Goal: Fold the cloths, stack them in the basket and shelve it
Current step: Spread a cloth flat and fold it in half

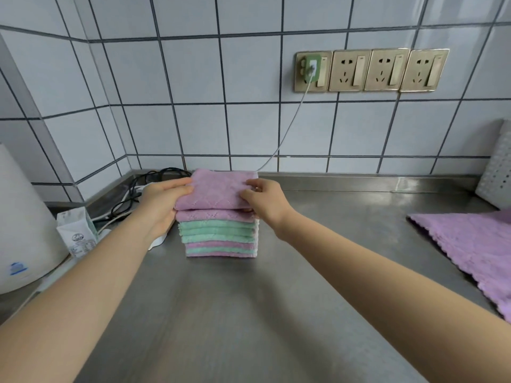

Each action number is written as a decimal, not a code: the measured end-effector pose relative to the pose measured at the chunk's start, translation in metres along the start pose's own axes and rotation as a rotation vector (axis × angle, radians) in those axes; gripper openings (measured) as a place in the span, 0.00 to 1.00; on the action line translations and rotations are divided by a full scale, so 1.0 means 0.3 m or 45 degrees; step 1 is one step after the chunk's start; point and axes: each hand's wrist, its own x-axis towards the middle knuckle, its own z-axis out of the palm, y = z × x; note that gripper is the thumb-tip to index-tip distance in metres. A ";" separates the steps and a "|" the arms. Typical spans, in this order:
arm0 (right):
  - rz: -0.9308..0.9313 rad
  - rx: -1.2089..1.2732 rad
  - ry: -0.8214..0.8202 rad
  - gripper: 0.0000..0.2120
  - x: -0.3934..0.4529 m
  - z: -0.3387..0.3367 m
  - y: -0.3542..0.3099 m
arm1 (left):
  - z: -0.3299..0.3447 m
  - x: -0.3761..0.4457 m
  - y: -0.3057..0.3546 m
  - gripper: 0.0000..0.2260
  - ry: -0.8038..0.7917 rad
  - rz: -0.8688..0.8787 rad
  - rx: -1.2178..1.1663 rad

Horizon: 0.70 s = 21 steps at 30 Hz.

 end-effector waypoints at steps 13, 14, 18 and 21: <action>-0.102 -0.475 -0.075 0.23 -0.039 -0.010 0.005 | -0.009 -0.043 -0.037 0.14 -0.028 0.288 0.741; -0.100 -0.502 -0.089 0.23 -0.044 -0.016 0.006 | -0.010 -0.054 -0.029 0.16 -0.076 0.267 0.807; -0.125 -0.600 -0.122 0.23 -0.093 -0.070 -0.006 | -0.014 -0.095 0.013 0.15 -0.039 0.347 1.043; -0.197 -0.742 -0.119 0.22 -0.165 -0.156 -0.006 | 0.027 -0.155 0.056 0.10 0.065 0.639 1.096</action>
